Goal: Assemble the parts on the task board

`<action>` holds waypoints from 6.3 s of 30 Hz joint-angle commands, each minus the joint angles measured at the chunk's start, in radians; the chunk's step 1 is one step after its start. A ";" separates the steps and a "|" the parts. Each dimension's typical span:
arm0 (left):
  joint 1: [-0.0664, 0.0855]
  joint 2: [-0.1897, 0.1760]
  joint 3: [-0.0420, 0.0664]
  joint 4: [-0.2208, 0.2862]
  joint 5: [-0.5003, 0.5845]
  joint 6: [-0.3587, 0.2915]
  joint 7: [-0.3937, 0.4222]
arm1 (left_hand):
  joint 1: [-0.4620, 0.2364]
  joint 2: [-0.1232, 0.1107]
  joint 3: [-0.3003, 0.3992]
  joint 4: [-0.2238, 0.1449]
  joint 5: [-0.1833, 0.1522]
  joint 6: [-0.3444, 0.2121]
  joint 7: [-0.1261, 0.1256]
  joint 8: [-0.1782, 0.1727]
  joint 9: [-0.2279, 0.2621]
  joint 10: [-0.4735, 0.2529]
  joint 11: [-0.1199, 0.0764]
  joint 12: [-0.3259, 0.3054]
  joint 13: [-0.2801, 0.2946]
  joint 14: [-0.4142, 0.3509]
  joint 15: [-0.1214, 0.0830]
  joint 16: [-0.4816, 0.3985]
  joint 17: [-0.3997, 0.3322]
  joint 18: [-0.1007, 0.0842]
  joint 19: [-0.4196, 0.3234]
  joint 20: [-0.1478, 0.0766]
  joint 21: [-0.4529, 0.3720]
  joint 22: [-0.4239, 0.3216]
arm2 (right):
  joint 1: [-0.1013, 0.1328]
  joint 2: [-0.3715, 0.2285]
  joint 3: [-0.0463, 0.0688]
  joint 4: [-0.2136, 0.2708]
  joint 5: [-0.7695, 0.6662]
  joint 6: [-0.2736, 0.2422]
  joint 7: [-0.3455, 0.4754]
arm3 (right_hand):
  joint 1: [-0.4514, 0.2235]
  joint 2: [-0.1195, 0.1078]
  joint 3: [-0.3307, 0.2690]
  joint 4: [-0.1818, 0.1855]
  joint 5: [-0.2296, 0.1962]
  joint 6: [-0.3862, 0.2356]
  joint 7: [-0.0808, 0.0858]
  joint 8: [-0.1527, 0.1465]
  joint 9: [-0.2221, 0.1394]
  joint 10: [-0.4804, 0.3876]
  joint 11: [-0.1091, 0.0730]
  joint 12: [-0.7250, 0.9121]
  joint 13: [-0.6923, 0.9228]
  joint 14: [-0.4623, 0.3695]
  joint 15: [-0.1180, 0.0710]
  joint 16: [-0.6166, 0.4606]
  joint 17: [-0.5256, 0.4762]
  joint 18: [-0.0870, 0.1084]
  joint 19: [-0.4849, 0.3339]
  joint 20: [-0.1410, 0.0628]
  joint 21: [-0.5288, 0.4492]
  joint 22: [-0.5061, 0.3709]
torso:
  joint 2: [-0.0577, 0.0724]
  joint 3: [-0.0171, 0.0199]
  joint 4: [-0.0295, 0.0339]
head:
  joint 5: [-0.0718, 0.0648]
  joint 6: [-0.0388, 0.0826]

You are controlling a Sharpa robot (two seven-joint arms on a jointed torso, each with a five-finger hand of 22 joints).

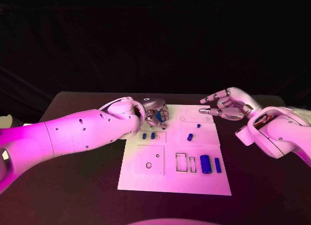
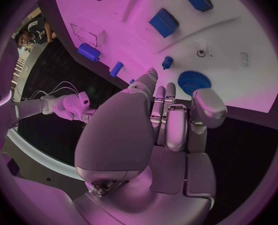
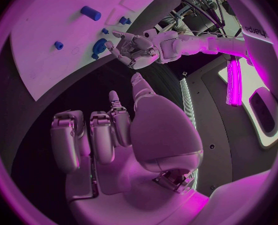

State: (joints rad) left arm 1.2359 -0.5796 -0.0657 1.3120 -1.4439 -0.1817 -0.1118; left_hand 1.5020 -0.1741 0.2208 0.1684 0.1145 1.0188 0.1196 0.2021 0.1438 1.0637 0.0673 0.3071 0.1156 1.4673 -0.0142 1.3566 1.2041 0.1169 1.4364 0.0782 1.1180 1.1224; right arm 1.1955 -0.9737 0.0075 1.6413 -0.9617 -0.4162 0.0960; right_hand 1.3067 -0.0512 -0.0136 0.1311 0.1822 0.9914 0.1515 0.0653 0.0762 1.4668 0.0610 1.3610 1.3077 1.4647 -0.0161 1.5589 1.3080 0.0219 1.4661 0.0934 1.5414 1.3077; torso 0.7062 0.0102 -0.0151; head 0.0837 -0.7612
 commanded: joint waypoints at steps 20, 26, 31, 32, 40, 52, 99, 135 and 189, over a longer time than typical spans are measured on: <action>-0.006 0.038 0.000 -0.041 -0.057 0.100 -0.044 | 0.000 0.004 0.044 -0.008 0.006 0.042 -0.001 -0.028 -0.017 0.048 -0.005 -0.040 -0.034 0.038 -0.008 -0.005 -0.025 -0.020 0.014 0.000 0.035 0.037 | -0.001 0.001 0.000 0.003 -0.003 0.012 0.006 | 0.002 0.005 -0.003 -0.001 0.007 -0.002 -0.003 0.001 0.002 0.001 0.001 -0.005 0.142 0.100 0.005 -0.003 0.237 -0.007 0.071 0.001 -0.004 0.200 | -0.001 0.0007 0.0005 | 0.000 -0.012; -0.008 0.043 0.000 -0.044 -0.057 0.104 -0.047 | 0.000 0.006 0.052 -0.009 0.007 0.046 -0.001 -0.031 -0.019 0.054 -0.005 -0.045 -0.038 0.038 -0.008 -0.004 -0.027 -0.020 0.014 0.000 0.038 0.041 | -0.001 0.002 0.000 0.003 -0.003 0.013 0.006 | 0.002 0.005 -0.003 -0.001 0.007 -0.002 -0.003 0.001 0.002 0.001 0.001 -0.005 0.142 0.100 0.005 -0.003 0.237 -0.007 0.071 0.001 -0.004 0.200 | -0.001 0.0009 0.0010 | -0.002 -0.012; -0.009 0.046 0.000 -0.045 -0.057 0.112 -0.048 | -0.001 0.006 0.056 -0.009 0.007 0.048 -0.002 -0.033 -0.020 0.057 -0.006 -0.048 -0.040 0.038 -0.008 -0.004 -0.028 -0.021 0.015 0.000 0.040 0.043 | -0.001 0.002 0.000 0.003 -0.003 0.013 0.006 | 0.002 0.005 -0.003 -0.001 0.007 -0.002 -0.003 0.001 0.002 0.001 0.001 -0.005 0.142 0.100 0.005 -0.003 0.237 -0.007 0.071 0.001 -0.004 0.200 | -0.002 0.0007 0.0010 | -0.003 -0.014; -0.009 0.047 0.000 -0.046 -0.057 0.114 -0.048 | -0.001 0.006 0.058 -0.010 0.007 0.049 -0.002 -0.033 -0.020 0.059 -0.006 -0.049 -0.041 0.038 -0.008 -0.004 -0.029 -0.021 0.015 0.000 0.041 0.045 | -0.001 0.002 0.000 0.003 -0.003 0.013 0.006 | 0.002 0.005 -0.003 -0.001 0.007 -0.002 -0.003 0.001 0.002 0.001 0.001 -0.005 0.142 0.100 0.005 -0.003 0.237 -0.007 0.071 0.001 -0.004 0.200 | -0.002 0.0006 0.0009 | -0.003 -0.015; -0.010 0.058 -0.001 -0.055 -0.057 0.128 -0.051 | 0.001 0.009 0.075 -0.013 0.007 0.057 -0.003 -0.038 -0.023 0.069 -0.007 -0.058 -0.046 0.038 -0.010 -0.002 -0.031 -0.021 0.015 -0.001 0.045 0.049 | -0.001 0.003 0.000 0.004 -0.003 0.013 0.006 | 0.002 0.005 -0.003 -0.001 0.007 -0.002 -0.003 0.001 0.002 0.001 0.001 -0.005 0.142 0.100 0.005 -0.003 0.237 -0.007 0.071 0.001 -0.004 0.200 | -0.001 0.0008 0.0003 | -0.004 -0.013; -0.011 0.070 -0.001 -0.076 -0.057 0.176 -0.069 | 0.015 0.016 0.140 -0.038 0.006 0.079 0.000 -0.051 -0.031 0.097 -0.009 -0.082 -0.050 0.036 -0.011 0.004 -0.038 -0.023 0.014 -0.003 0.052 0.061 | -0.001 0.003 0.000 0.004 -0.003 0.014 0.006 | 0.006 0.009 -0.005 -0.002 0.009 -0.002 -0.003 0.001 0.002 0.002 0.001 -0.003 0.143 0.100 0.005 -0.003 0.237 -0.007 0.072 0.001 -0.004 0.201 | -0.001 0.0011 0.0009 | -0.004 -0.017; -0.010 -0.125 0.046 0.122 0.030 0.040 -0.063 | -0.057 -0.017 0.301 -0.121 0.021 0.136 0.015 -0.092 -0.047 0.174 -0.003 -0.174 -0.046 0.031 -0.006 0.018 -0.064 -0.031 0.022 0.001 0.099 0.118 | -0.001 0.002 0.000 0.004 -0.002 0.015 0.008 | 0.007 0.010 -0.006 -0.002 0.009 -0.001 -0.003 0.001 0.002 0.002 0.001 -0.002 0.143 0.100 0.005 -0.003 0.237 -0.007 0.072 0.001 -0.003 0.201 | -0.002 0.0003 0.0021 | -0.001 0.001; -0.037 -0.110 0.038 0.055 0.024 0.076 -0.072 | -0.080 -0.024 0.300 -0.120 0.013 0.140 0.013 -0.098 -0.048 0.181 -0.004 -0.185 -0.045 0.031 -0.006 0.020 -0.068 -0.031 0.021 0.002 0.098 0.119 | -0.001 0.004 0.000 0.003 -0.002 0.013 0.008 | 0.007 0.010 -0.006 -0.002 0.009 -0.001 -0.003 0.001 0.002 0.002 0.001 -0.002 0.143 0.100 0.005 -0.003 0.237 -0.007 0.072 0.001 -0.003 0.201 | -0.002 0.0010 0.0012 | 0.003 -0.007; -0.039 -0.125 0.036 0.039 0.015 0.092 -0.103 | -0.129 -0.066 0.253 -0.137 0.009 -0.047 0.034 -0.140 -0.080 0.051 0.027 -0.245 -0.052 0.018 0.018 0.011 -0.124 -0.015 -0.004 0.023 0.019 0.062 | -0.001 0.002 0.000 -0.021 -0.034 0.045 -0.040 | 0.080 0.053 -0.038 0.009 0.004 0.003 -0.009 0.002 0.004 -0.305 -0.012 -0.845 -0.442 0.081 -0.005 -0.061 0.153 0.011 0.032 -0.010 -0.050 0.125 | -0.002 0.0000 0.0004 | -0.001 -0.009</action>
State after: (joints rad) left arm 1.1980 -0.7000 -0.0290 1.3488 -1.4400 -0.0905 -0.2116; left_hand 1.3771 -0.2412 0.4770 0.0322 0.1229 0.9768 0.1533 0.0634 0.0644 1.1194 0.0927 0.0659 0.0639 1.4637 -0.0034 1.3702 1.0810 0.1015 1.4378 0.0981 1.1406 1.1870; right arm 1.1953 -0.9715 0.0075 1.6243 -0.9663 -0.4019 0.0834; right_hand 1.3817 0.0015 -0.0498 0.1391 0.1879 0.9844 0.1380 0.0652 0.0794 1.1787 0.0620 0.5507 0.8955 1.4647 -0.0161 1.5005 1.3076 0.0219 1.4660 0.0925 1.4944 1.3075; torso 0.7042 0.0106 -0.0147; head 0.0849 -0.7707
